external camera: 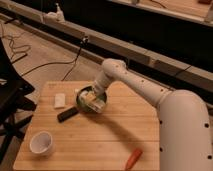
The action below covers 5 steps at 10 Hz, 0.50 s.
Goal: Place the bottle in the ceramic bowl
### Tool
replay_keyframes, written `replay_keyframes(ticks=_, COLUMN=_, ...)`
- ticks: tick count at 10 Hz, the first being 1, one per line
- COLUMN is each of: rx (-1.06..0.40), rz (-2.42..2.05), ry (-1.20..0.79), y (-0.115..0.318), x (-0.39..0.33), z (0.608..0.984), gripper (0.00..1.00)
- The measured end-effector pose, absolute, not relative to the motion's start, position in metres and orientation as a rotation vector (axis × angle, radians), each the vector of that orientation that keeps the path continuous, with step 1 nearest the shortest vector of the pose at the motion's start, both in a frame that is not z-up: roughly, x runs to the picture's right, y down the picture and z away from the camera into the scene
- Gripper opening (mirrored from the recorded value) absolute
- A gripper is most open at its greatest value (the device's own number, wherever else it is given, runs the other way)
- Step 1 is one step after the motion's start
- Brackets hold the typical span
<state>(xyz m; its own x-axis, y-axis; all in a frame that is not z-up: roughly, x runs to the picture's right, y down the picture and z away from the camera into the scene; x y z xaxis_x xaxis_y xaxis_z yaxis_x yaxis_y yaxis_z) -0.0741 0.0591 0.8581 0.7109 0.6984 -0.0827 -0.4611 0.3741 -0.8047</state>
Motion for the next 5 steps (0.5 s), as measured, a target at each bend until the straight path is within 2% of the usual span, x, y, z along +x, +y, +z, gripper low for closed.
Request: replay_keyframes(ticks=5, rx=-0.945, rz=0.765, ry=-0.284, y=0.0628, x=-0.0713, z=0.8676, gripper=0.71)
